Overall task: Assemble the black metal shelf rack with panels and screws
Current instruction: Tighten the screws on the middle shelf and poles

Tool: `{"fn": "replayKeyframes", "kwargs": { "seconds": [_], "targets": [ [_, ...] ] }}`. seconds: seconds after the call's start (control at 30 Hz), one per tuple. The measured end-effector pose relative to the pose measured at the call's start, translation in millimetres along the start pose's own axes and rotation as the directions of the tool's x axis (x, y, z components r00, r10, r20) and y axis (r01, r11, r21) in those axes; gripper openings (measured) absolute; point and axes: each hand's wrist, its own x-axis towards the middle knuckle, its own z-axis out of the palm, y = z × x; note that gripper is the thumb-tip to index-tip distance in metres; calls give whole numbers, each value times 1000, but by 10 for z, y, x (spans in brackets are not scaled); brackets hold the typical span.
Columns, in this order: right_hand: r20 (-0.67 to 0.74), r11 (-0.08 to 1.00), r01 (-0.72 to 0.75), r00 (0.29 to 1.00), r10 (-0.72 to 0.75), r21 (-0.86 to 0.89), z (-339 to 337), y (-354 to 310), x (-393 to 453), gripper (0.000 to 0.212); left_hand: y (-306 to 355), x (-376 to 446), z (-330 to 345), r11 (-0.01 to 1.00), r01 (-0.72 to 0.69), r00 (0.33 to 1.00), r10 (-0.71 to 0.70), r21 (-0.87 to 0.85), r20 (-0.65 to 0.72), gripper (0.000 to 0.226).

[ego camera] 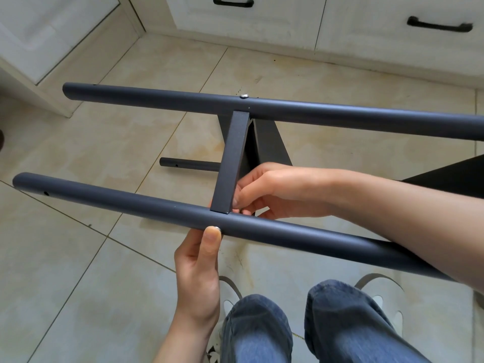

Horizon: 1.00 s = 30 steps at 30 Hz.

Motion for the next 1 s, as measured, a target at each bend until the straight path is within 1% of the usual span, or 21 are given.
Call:
{"fn": "replayKeyframes", "kwargs": {
  "seconds": [0.33, 0.47, 0.57, 0.67, 0.9, 1.0],
  "targets": [
    [4, 999, -9, 1000, 9, -33, -21, 25, 37, 38, -4, 2, 6, 1000, -6, 1000, 6, -11, 5, 56],
    [32, 1000, 3, 999, -3, -19, -39, 24, 27, 32, 3, 8, 15, 1000, -15, 1000, 15, -11, 8, 55],
    [57, 1000, 9, 998, -8, -19, -60, 25, 24, 35, 22, 11, 35, 1000, -24, 1000, 25, -4, 14, 51],
    [59, 1000, -3, 998, 4, -19, -68, 42, 38, 37, 18, 8, 35, 1000, -30, 999, 30, 2, 18, 50],
    [49, 1000, -22, 999, 23, -20, -64, 62, 68, 27, -15, -1, 13, 1000, -31, 999, 31, 3, 21, 54],
    [47, 1000, 1, 999, 1, -31, -74, 65, 62, 28, -32, 10, -1, 999, -36, 999, 35, 4, 36, 51]
  ]
}}
